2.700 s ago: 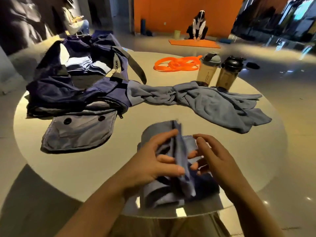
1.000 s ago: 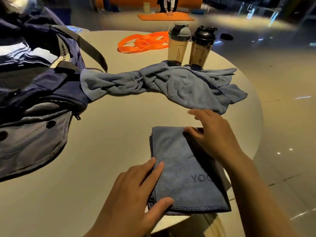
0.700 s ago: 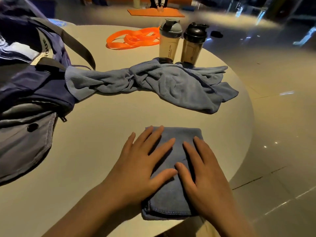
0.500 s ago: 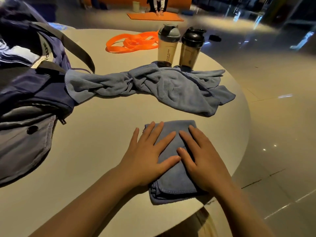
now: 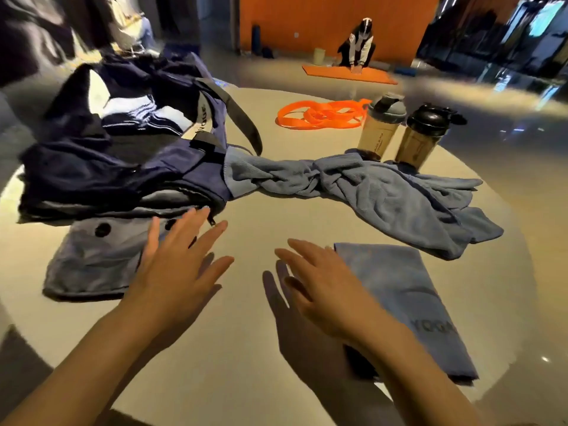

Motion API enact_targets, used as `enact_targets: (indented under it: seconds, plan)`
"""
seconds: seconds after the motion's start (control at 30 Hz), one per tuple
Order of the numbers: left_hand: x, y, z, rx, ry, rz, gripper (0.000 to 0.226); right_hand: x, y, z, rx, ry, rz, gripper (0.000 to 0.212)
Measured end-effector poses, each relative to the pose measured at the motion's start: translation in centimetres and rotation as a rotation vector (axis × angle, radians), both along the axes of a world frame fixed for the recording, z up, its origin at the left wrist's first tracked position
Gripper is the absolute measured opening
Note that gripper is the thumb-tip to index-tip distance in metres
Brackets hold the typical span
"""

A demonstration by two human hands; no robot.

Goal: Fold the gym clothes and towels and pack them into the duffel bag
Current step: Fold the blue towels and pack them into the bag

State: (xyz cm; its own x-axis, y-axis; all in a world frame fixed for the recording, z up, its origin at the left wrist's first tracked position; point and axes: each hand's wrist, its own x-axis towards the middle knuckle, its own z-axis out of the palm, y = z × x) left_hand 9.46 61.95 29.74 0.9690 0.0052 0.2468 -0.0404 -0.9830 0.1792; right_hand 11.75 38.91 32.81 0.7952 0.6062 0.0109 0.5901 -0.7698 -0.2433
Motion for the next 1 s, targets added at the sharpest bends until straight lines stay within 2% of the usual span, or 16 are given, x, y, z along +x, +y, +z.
enact_targets:
  seconds: [0.1,0.2,0.3,0.37,0.43,0.6,0.67,0.8,0.87,1.0]
  plan:
    - [-2.2,3.9,-1.0,-0.021,0.117,0.213,0.085,2.3,6.7,-1.2,0.035,0.025,0.149,0.047]
    - [-3.1,4.8,-2.4,0.018,0.179,0.288,0.105,4.0,12.4,-2.6,0.129,0.008,0.219,0.044]
    - [-3.0,5.0,-3.1,0.025,0.181,0.275,0.087,4.6,14.6,-4.1,0.159,-0.035,0.209,0.052]
    - [-3.2,5.1,-3.1,0.017,0.187,0.249,0.072,4.8,14.4,-4.7,0.159,-0.037,0.192,0.062]
    - [-3.6,5.3,-3.1,-0.010,0.203,0.224,0.066,5.0,14.3,-4.9,0.174,-0.019,0.176,0.067]
    - [-5.4,4.6,-2.6,0.022,0.206,0.195,0.083,3.2,13.6,-4.8,0.191,-0.034,0.177,0.051]
    - [-6.7,4.1,-2.6,0.024,0.227,0.201,0.076,1.9,12.9,-4.6,0.196,-0.058,0.196,0.050]
    - [-10.4,2.6,-2.3,-0.022,0.222,0.189,0.060,-1.7,10.8,-4.9,0.199,-0.052,0.223,0.068]
    - [-12.4,1.6,-2.4,-0.031,0.177,0.161,0.062,-3.7,9.3,-5.0,0.206,-0.068,0.228,0.065]
    - [-16.7,-1.0,-2.0,-0.030,0.005,0.110,0.063,-8.4,5.7,-5.4,0.223,-0.130,0.187,0.047]
